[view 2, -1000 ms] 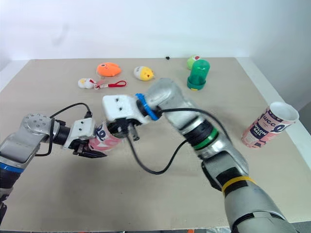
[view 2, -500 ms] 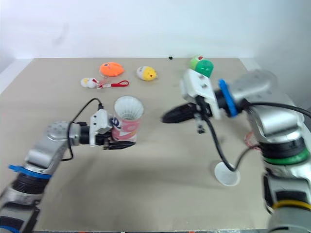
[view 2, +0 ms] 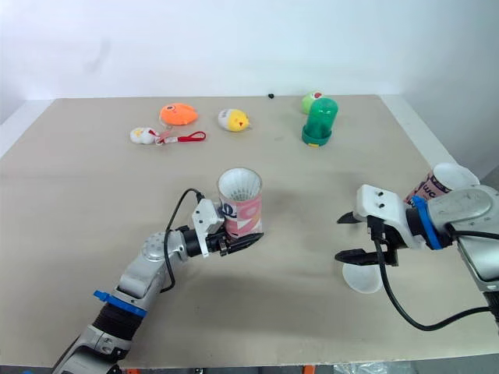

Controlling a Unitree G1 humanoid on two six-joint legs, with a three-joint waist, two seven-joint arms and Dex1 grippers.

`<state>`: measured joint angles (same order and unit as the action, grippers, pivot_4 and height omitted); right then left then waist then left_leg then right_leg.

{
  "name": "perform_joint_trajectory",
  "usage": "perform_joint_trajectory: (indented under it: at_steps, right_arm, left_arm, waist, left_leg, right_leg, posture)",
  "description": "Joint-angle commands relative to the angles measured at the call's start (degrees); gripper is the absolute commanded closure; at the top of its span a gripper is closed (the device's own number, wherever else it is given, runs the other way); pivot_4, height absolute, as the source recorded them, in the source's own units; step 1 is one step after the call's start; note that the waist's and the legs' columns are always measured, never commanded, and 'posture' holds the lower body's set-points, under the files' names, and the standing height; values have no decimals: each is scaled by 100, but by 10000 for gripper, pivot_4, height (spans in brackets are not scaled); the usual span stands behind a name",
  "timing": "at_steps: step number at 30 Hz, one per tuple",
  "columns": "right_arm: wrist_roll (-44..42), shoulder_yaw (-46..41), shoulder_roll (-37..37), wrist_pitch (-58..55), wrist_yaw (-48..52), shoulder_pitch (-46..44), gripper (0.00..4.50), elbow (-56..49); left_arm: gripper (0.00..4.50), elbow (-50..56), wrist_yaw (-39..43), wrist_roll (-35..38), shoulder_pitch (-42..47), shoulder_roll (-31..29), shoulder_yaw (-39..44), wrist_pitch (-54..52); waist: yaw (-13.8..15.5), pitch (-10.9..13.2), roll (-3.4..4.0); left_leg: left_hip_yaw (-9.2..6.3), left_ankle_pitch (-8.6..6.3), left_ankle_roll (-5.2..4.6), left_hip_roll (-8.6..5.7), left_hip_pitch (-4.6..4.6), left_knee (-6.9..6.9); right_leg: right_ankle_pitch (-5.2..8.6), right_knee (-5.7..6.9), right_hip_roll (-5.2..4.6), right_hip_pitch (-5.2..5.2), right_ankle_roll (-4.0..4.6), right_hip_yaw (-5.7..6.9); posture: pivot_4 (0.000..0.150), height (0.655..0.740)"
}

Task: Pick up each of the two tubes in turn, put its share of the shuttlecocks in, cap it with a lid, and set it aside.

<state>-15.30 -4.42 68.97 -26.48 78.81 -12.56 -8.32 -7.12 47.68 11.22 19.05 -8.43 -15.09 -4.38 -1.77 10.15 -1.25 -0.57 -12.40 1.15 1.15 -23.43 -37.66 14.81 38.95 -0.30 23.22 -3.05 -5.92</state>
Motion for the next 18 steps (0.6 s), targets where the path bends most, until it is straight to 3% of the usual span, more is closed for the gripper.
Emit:
perform_joint_trajectory:
  at_steps: [1,17,18]
  right_arm:
    - [77,-392,89,82,-237,361,608,51]
    - [483,-61,-306,696,-752,856,608,920]
    - [481,-50,-316,701,-759,860,2990,919]
  left_arm:
    - [15059,-330,8,-37,-77,3,12,230]
    - [15059,-846,121,-131,-159,-50,-113,280]
    - [15059,-840,119,-127,-166,-51,-110,274]
  waist:
    - [-12,-2,1]
    - [-75,-40,4]
    - [-76,-43,2]
  left_leg:
    - [8,0,0,1,4,0]
    - [29,0,0,-3,36,0]
    - [29,0,0,-2,37,0]
  right_leg:
    - [-1,0,0,0,-3,-9]
    - [-9,-6,1,-23,-19,-37]
    - [-9,-7,2,-25,-19,-37]
  posture:
    - [1500,7400]
    - [1500,7400]
    - [1500,7400]
